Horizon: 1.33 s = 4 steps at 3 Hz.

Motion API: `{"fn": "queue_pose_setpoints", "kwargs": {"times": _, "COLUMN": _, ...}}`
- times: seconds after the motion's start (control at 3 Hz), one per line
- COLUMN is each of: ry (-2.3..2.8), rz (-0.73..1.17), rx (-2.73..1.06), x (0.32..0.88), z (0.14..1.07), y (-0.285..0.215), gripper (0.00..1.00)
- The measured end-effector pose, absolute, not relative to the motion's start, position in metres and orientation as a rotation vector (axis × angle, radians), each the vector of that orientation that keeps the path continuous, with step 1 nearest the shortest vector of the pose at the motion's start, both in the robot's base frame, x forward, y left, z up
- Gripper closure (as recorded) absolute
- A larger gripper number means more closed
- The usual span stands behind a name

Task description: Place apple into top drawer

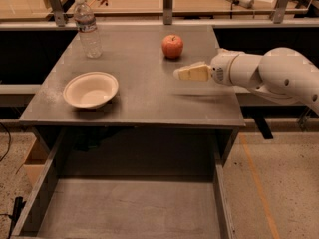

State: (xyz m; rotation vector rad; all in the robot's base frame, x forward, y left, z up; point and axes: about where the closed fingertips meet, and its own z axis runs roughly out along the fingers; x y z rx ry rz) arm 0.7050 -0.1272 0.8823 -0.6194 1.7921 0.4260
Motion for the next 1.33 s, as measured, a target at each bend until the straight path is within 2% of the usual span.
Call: {"fn": "queue_pose_setpoints", "kwargs": {"times": 1.33, "ry": 1.694, "rz": 0.399, "rx": -0.558, "x": 0.824, "z": 0.874, "y": -0.078, "gripper": 0.0}}
